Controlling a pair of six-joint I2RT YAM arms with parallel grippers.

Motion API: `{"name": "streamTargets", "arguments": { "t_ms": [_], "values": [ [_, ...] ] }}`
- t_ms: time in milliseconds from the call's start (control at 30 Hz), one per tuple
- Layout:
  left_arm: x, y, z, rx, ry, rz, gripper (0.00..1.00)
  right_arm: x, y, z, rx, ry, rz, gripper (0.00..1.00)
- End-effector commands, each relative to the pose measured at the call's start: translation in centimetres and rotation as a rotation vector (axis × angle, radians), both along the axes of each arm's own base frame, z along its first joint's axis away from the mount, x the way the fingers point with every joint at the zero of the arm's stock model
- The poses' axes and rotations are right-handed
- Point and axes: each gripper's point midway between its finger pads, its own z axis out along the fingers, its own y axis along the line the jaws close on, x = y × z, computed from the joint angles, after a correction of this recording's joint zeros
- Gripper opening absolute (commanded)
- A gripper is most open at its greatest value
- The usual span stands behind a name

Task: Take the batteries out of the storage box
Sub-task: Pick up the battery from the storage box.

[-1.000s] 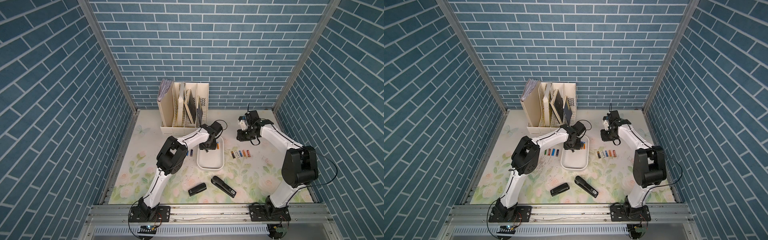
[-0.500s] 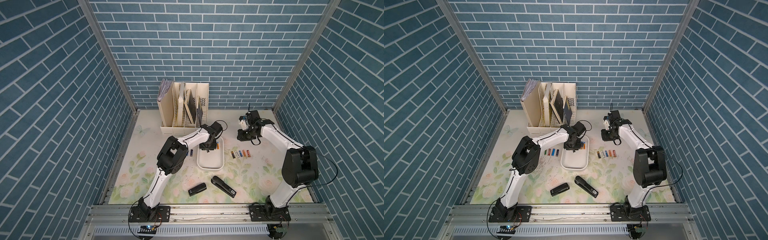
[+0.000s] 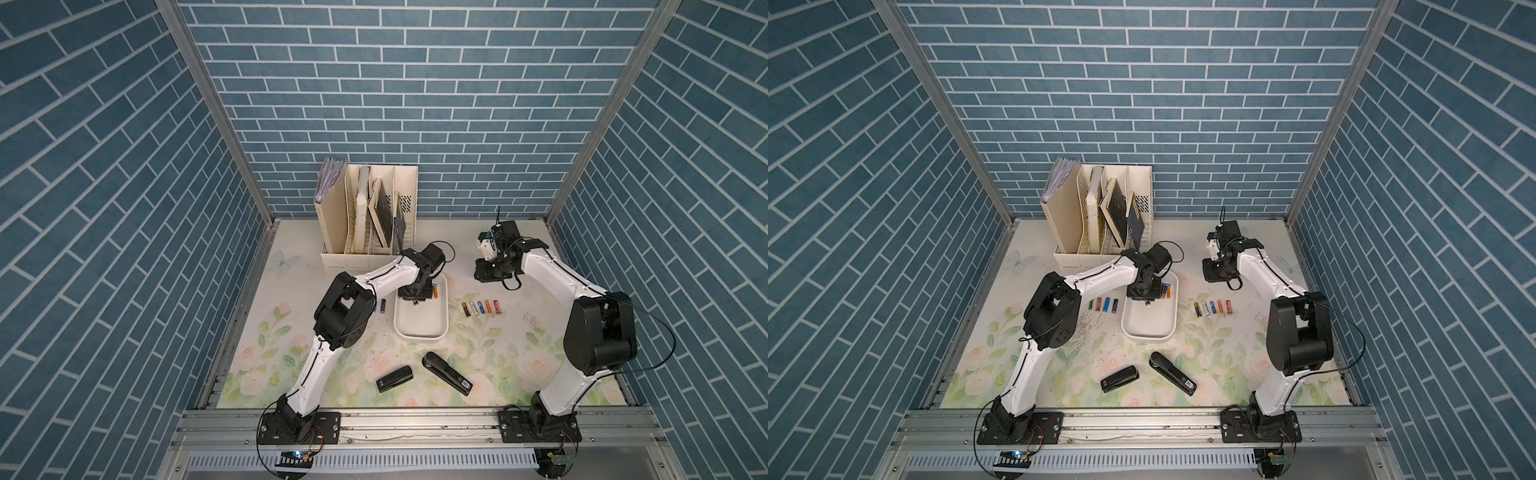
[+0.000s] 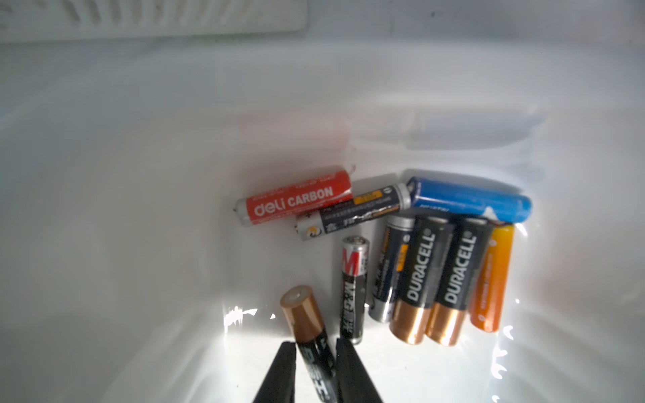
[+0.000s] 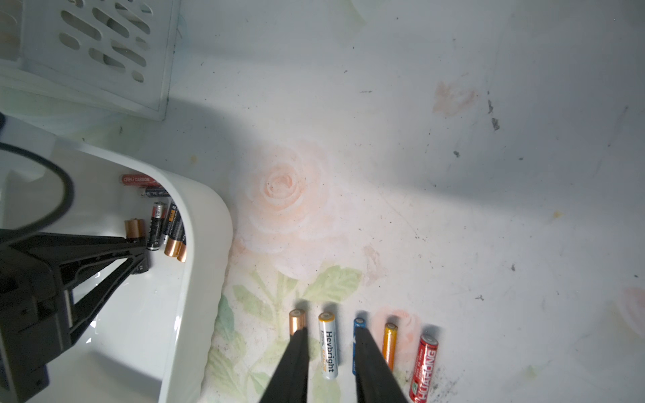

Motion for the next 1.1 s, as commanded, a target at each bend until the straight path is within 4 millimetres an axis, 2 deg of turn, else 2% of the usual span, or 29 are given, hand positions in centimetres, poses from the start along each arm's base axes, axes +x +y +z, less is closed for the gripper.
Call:
{"name": "streamTargets", "arguments": {
  "t_ms": [0, 200, 533, 800, 933, 1067],
  "values": [
    [-0.7, 1.3, -1.3, 0.086, 0.035, -0.019, 0.26, -0.1, -0.3, 0.0, -0.02, 0.006, 0.012, 0.27],
    [-0.4, 1.2, -0.8, 0.081, 0.021, -0.022, 0.28, 0.0, -0.4, 0.2, -0.024, 0.004, 0.008, 0.27],
    [-0.6, 0.9, -2.0, 0.069, 0.038, -0.032, 0.3, 0.0, -0.5, 0.4, -0.031, 0.004, 0.005, 0.27],
    [-0.6, 0.8, -2.0, 0.063, 0.037, -0.037, 0.21, 0.1, -0.5, 0.5, -0.034, 0.004, 0.005, 0.27],
    [-0.4, 0.6, -1.2, 0.046, 0.026, -0.036, 0.2, 0.1, -0.6, 0.7, -0.034, 0.003, 0.002, 0.27],
    [0.0, 0.4, 0.5, -0.008, 0.012, -0.037, 0.2, 0.3, -0.5, 0.9, -0.034, -0.001, 0.002, 0.27]
  ]
}}
